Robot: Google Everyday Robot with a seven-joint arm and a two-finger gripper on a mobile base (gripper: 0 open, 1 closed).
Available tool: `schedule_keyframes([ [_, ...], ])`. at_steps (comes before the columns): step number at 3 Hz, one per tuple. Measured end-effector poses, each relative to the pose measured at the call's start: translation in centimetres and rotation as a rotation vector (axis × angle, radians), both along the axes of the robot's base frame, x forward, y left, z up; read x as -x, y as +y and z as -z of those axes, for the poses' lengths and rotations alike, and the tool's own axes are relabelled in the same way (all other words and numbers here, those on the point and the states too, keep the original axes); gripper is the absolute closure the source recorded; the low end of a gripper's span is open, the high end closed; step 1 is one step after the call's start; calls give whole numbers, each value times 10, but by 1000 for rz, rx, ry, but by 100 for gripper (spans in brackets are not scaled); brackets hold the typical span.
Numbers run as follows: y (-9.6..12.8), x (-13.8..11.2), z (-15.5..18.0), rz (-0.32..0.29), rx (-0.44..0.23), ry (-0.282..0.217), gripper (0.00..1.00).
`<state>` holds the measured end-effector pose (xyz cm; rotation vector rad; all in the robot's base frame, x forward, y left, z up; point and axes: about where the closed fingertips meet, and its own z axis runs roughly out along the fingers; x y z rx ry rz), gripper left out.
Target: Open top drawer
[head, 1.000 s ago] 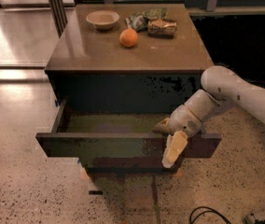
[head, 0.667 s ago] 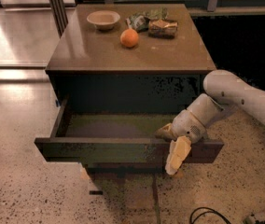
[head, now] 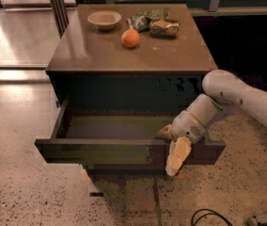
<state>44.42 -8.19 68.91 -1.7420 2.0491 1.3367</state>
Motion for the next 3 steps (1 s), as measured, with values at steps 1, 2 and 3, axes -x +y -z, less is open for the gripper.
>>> schedule_keyframes([
  [1,2,4,-1,-16,12,23,0],
  [2,1,10,-6,-14,5,45,0],
  [3,-4,26,-7,-9,0,86,0],
])
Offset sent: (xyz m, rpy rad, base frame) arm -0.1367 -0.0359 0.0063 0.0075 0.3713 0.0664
